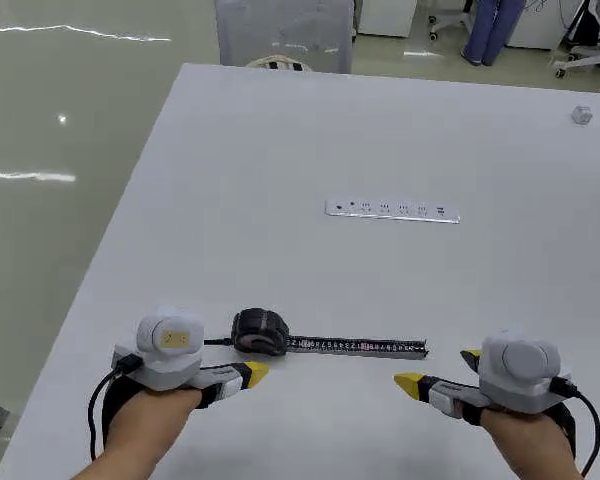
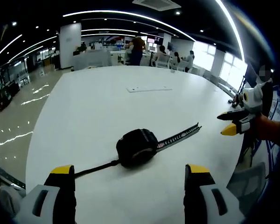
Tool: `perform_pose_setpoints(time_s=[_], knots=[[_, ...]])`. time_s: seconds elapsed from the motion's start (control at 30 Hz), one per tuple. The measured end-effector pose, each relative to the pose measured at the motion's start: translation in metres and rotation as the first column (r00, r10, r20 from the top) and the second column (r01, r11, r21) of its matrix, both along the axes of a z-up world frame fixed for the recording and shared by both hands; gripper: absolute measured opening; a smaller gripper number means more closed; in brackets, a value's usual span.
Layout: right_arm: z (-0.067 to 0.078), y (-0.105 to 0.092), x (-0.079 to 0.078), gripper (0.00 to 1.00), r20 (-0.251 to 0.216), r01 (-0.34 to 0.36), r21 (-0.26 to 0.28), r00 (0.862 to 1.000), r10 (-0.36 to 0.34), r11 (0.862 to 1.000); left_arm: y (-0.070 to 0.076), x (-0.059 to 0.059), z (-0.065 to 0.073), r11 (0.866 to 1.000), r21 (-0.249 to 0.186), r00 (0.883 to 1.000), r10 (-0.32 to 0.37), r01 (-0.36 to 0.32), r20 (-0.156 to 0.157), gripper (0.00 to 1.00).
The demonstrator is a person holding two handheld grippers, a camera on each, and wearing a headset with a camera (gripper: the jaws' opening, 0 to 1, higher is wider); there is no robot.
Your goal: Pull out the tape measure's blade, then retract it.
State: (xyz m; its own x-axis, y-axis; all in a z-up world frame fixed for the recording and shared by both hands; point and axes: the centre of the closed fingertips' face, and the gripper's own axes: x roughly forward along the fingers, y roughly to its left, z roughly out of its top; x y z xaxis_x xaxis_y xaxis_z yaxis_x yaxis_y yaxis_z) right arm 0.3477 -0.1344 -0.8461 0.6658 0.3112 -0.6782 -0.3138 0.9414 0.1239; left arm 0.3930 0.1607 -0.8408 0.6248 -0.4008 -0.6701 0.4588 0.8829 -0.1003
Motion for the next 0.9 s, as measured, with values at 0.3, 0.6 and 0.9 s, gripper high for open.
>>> perform_pose_setpoints(time_s=[0.3, 0.6, 0.9], knots=[[0.008, 0.007, -0.013, 0.81, -0.002, 0.034, 0.017, 0.999, -0.034, 0.999, 0.001, -0.016, 0.004, 0.999, -0.008, 0.999, 0.041, -0.041, -0.025, 1.0], [0.017, 0.013, -0.025, 0.84, -0.007, 0.056, 0.037, 0.998, -0.056, 0.998, 0.003, -0.031, 0.01, 0.997, -0.01, 0.996, 0.077, -0.078, -0.032, 1.0], [0.02, 0.021, -0.042, 0.86, -0.016, 0.077, 0.053, 0.997, -0.076, 0.996, 0.006, -0.045, 0.017, 0.993, -0.03, 0.992, 0.116, -0.118, -0.047, 1.0]])
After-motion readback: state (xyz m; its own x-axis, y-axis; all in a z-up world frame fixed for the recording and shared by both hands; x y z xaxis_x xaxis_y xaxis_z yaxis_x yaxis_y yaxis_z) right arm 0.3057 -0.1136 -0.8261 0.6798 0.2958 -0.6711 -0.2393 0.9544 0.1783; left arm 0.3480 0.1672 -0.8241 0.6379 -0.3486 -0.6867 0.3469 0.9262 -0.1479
